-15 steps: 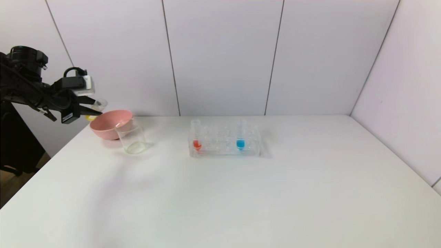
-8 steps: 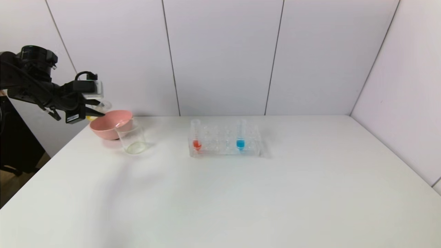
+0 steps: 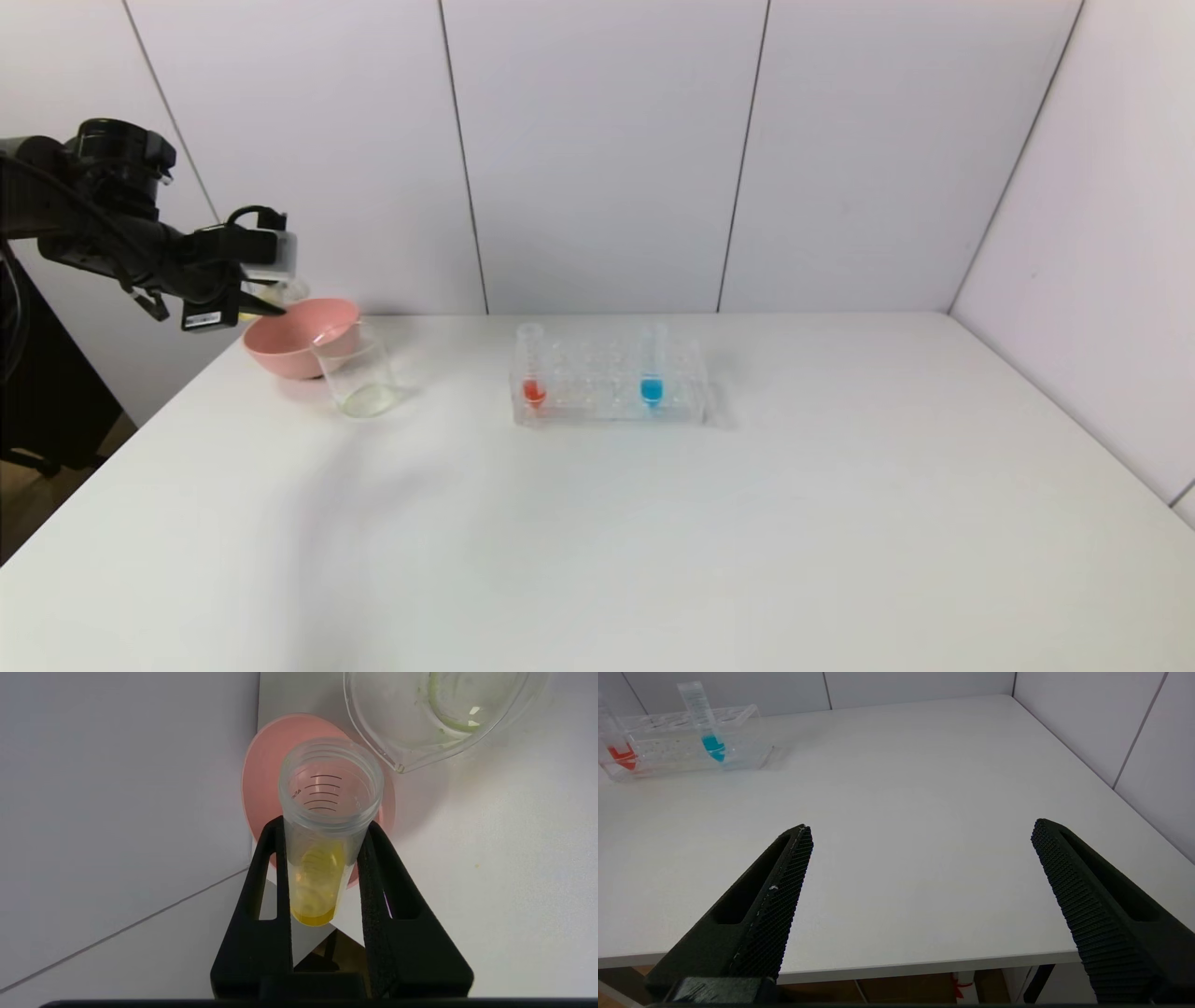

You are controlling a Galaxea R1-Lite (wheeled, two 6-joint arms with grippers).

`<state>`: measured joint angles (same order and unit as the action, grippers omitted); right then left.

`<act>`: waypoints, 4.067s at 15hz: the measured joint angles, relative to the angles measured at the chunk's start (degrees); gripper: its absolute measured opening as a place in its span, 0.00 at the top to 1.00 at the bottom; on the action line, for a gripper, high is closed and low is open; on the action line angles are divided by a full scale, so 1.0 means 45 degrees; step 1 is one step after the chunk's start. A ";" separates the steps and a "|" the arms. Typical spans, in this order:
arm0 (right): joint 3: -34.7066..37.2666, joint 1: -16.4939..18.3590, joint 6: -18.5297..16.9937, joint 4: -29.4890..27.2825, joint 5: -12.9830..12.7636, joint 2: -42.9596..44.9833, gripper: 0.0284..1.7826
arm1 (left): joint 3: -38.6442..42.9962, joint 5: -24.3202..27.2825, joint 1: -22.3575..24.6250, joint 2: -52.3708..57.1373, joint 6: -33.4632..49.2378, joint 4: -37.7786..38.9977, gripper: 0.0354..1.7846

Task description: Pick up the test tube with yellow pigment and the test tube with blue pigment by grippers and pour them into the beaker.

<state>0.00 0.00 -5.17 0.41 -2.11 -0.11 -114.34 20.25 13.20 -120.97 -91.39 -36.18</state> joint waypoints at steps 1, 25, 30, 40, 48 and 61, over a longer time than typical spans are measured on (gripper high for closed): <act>0.0000 0.0000 0.0000 0.0000 0.0000 0.0000 0.04 | 0.0000 -0.0176 -0.0081 0.0016 -0.0014 0.0016 0.77; 0.0000 0.0000 0.0000 0.0000 0.0000 0.0000 0.04 | 0.0000 -0.3633 -0.1243 -0.0019 -0.2113 0.0374 0.77; 0.0000 0.0000 0.0000 0.0000 0.0000 0.0000 0.04 | 0.0000 -0.3663 -0.1330 -0.0003 -0.1569 -0.0014 0.77; 0.0000 0.0000 0.0000 0.0000 0.0000 0.0000 0.04 | 0.0000 -0.3890 -0.1457 0.0084 -0.1073 -0.0301 0.77; 0.0000 0.0000 0.0000 0.0000 0.0000 0.0000 0.04 | 0.0000 -0.5050 -0.1796 0.0073 -0.1059 -0.0577 0.77; 0.0000 0.0000 0.0000 0.0000 0.0000 0.0000 0.04 | 0.0000 -0.5575 -0.2024 0.0011 -0.1103 -0.0387 0.77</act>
<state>0.00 0.00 -5.17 0.41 -2.11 -0.11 -114.34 -4.84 4.10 -120.92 -96.35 -37.92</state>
